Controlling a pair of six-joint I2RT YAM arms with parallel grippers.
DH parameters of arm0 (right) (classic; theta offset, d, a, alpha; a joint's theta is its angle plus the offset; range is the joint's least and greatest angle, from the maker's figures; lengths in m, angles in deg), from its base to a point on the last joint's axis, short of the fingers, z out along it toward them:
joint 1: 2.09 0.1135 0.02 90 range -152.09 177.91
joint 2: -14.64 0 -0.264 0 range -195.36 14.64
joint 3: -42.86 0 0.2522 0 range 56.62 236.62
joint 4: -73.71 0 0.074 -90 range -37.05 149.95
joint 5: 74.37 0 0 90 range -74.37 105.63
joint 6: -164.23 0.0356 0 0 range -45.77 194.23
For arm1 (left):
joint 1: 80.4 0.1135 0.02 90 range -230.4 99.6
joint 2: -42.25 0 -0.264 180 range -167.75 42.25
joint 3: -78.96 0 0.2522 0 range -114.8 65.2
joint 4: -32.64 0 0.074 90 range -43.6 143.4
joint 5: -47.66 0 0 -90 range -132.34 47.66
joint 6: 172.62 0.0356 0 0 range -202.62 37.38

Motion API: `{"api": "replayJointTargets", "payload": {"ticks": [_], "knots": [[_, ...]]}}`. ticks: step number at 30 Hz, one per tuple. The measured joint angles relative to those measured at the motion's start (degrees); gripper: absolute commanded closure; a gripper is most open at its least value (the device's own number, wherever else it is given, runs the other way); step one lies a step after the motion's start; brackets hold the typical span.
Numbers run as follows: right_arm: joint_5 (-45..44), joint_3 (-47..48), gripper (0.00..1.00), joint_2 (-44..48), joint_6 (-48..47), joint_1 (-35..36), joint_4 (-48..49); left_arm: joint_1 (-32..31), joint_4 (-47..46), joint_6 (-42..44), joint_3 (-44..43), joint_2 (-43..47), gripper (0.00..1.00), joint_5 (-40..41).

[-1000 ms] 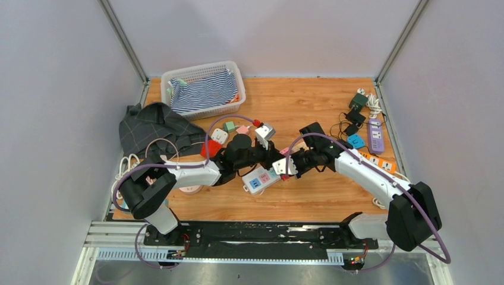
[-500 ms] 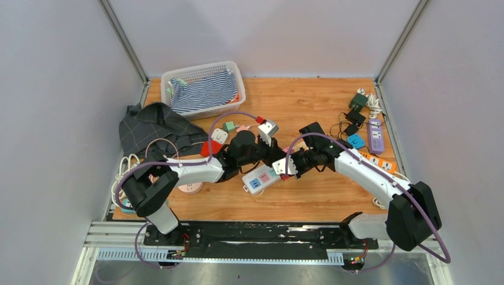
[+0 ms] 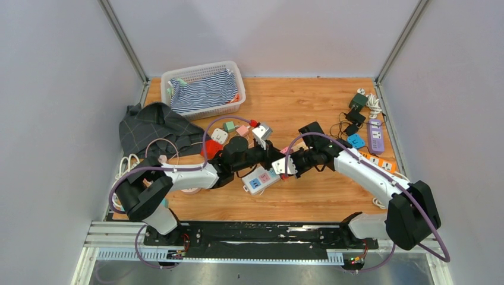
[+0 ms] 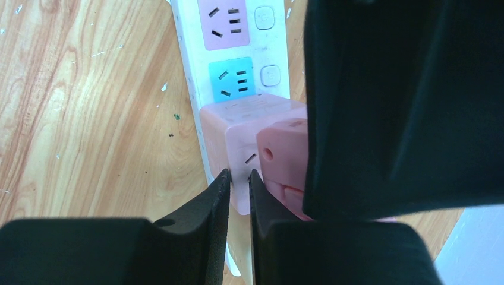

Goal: Pull the plug off the socket
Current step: Remove the plug from the socket.

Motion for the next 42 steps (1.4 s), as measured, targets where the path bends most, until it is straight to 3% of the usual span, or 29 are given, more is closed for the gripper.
{"api": "replayJointTargets", "payload": {"ticks": [8,11,12,16,20,31,42], "knots": [[0.0,0.0,0.82,0.0,0.0,0.0,0.0,0.0,-1.9,-1.1,-1.4,-1.1,1.0,-0.5],[0.0,0.0,0.78,0.0,0.1,0.0,0.0,0.0,-2.0,-1.1,-1.5,-1.2,1.0,-0.4],[0.0,0.0,0.75,0.0,0.2,0.0,0.0,0.0,-2.0,-1.0,-1.5,-1.2,1.0,-0.3],[0.4,0.0,0.48,0.3,1.4,0.0,-0.9,0.0,-2.1,-0.9,-1.5,-1.2,1.0,0.3],[1.0,-0.5,0.38,1.5,2.3,0.0,-2.4,0.1,-2.4,-0.8,-1.0,-0.8,1.0,1.0],[5.1,-2.7,0.36,6.6,3.6,0.0,-6.7,0.5,0.3,-1.0,3.3,5.3,1.0,1.6],[9.2,-2.7,0.35,12.2,1.1,-0.7,-14.0,5.7,2.9,-2.3,15.0,19.3,1.0,4.1]]}}
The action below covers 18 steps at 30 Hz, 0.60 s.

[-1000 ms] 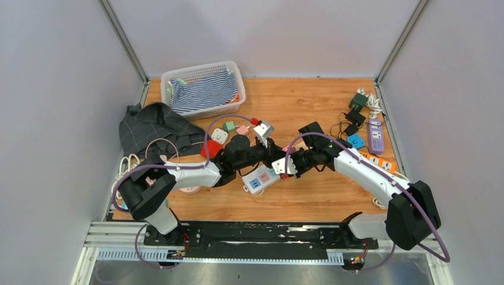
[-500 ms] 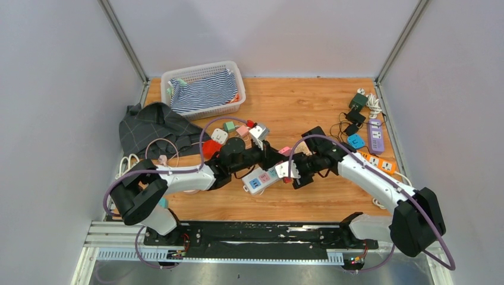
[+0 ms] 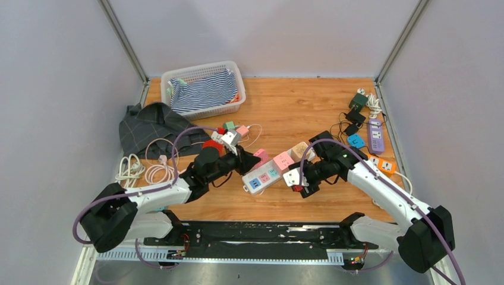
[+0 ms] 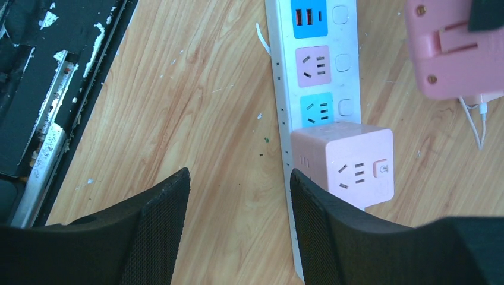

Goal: Pull the plug off the socket
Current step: Remove the plug from the socket, then place the plug at the center of the board.

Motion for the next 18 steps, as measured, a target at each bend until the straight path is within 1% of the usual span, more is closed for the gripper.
{"api": "replayJointTargets", "payload": {"ticks": [5,10,13,14,18], "knots": [[0.2,0.0,0.35,1.0,-0.1,-0.6,-1.0,2.6,0.6,-3.2,5.9,5.3,1.0,1.4],[1.1,-0.8,0.34,2.1,-0.1,-2.9,-1.3,5.6,0.8,-6.4,10.1,9.5,1.0,3.5],[2.1,-1.4,0.33,2.4,-0.5,-4.8,-1.3,8.3,0.8,-8.5,11.6,10.2,1.0,4.6],[2.3,-1.6,0.33,2.4,-0.7,-5.4,-1.3,9.1,0.9,-9.0,11.8,10.1,0.98,4.9],[3.6,-2.8,0.32,2.3,-1.6,-7.6,-1.3,12.5,1.3,-11.5,11.5,8.8,0.98,6.0]]}}
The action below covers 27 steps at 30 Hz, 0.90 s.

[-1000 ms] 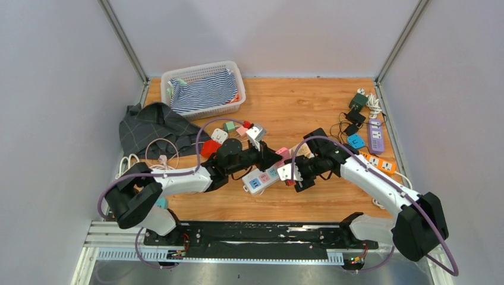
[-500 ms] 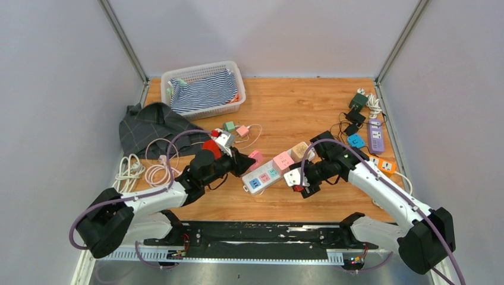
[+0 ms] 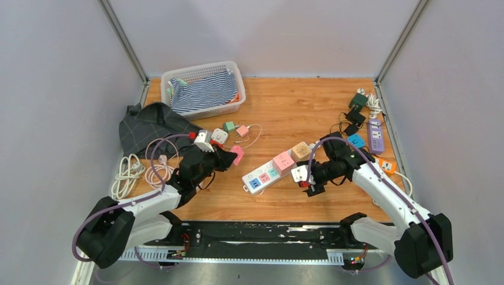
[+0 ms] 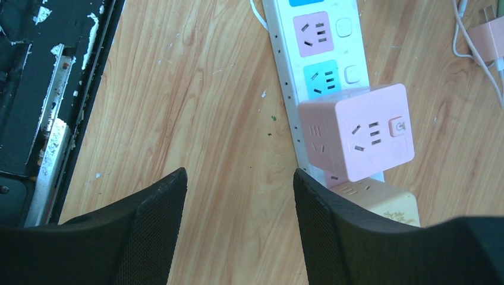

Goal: Pull the plug off the socket
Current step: Place the plug at the center of the board.

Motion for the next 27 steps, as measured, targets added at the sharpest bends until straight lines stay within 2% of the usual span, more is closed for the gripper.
{"api": "replayJointTargets", "payload": {"ticks": [14,27], "knots": [[2.8,-1.8,0.29,0.0,-1.7,-4.7,0.0,4.5,1.5,-5.4,-9.5,-13.2,0.89,0.0],[4.0,-2.1,0.28,0.1,-2.8,-4.9,0.1,7.9,2.5,-11.5,-12.0,-20.9,0.79,1.2]]}}
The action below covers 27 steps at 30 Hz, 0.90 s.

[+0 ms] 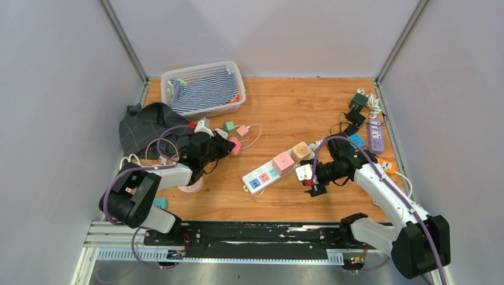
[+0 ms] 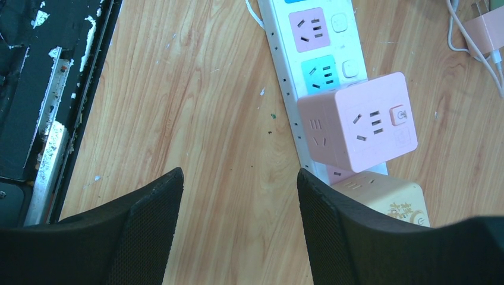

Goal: Pull the plug off the socket
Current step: Place the plug at the center of the board.

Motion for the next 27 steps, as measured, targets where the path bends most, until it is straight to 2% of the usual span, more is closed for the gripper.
{"api": "replayJointTargets", "payload": {"ticks": [3,8,15,21,25,27], "knots": [[0.0,0.0,0.28,0.0,0.0,0.0,0.0,0.3,0.1,-0.6,-0.2,-0.5,0.7,0.1],[0.0,0.0,0.28,0.0,0.0,0.0,0.0,0.8,0.0,-1.5,-0.5,-0.5,0.49,0.0],[0.0,0.0,0.28,-0.1,0.0,-0.2,0.0,1.5,0.1,-1.8,-0.5,1.0,0.46,-0.2],[0.0,0.0,0.28,-0.1,0.0,-0.6,0.0,1.7,0.0,-0.2,0.1,8.3,0.41,-2.5],[0.0,0.0,0.28,-0.1,0.0,-0.6,0.0,1.7,-0.3,3.1,0.5,12.2,0.38,-8.1],[0.0,0.0,0.28,-0.1,0.0,-0.6,0.0,1.8,-0.6,5.0,0.5,12.5,0.37,-13.7]]}}
